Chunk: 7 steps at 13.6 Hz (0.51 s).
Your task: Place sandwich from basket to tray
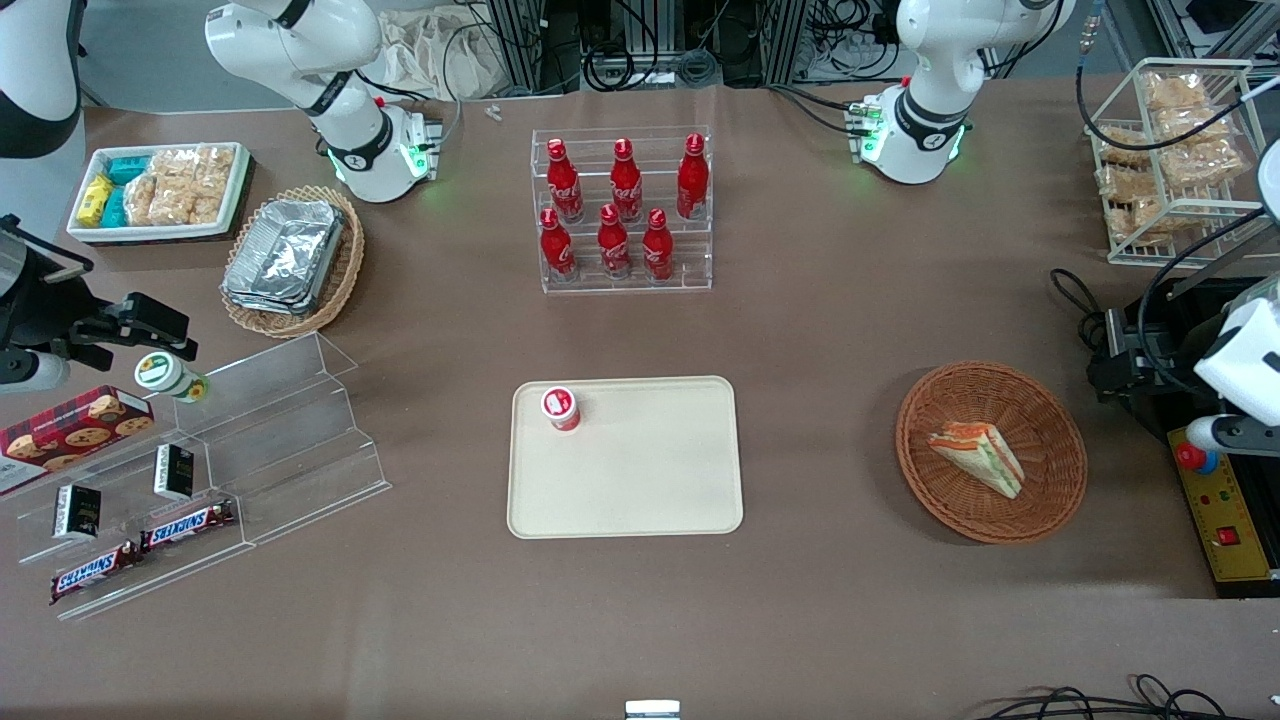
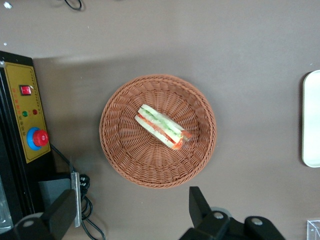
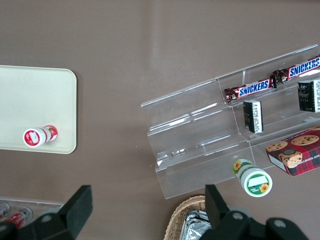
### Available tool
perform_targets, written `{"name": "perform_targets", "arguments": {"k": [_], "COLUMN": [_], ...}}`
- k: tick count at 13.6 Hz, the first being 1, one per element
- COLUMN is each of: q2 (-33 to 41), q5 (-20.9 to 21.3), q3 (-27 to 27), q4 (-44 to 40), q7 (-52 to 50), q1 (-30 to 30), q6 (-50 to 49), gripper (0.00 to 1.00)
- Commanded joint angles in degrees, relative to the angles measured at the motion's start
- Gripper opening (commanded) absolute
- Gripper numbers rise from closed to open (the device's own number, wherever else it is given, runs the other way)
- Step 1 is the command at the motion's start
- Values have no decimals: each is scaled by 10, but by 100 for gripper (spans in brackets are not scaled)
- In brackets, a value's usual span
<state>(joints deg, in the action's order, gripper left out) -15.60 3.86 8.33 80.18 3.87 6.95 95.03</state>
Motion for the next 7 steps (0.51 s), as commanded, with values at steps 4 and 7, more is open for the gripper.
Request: {"name": "perform_targets", "arguments": {"k": [4, 7], "q2": [45, 41], "q5": [-5, -9], "q3": [-19, -20], "q4": [115, 160], "q7": [-12, -79], "q1": [3, 3], "q6": [91, 151], "gripper": [100, 100]}}
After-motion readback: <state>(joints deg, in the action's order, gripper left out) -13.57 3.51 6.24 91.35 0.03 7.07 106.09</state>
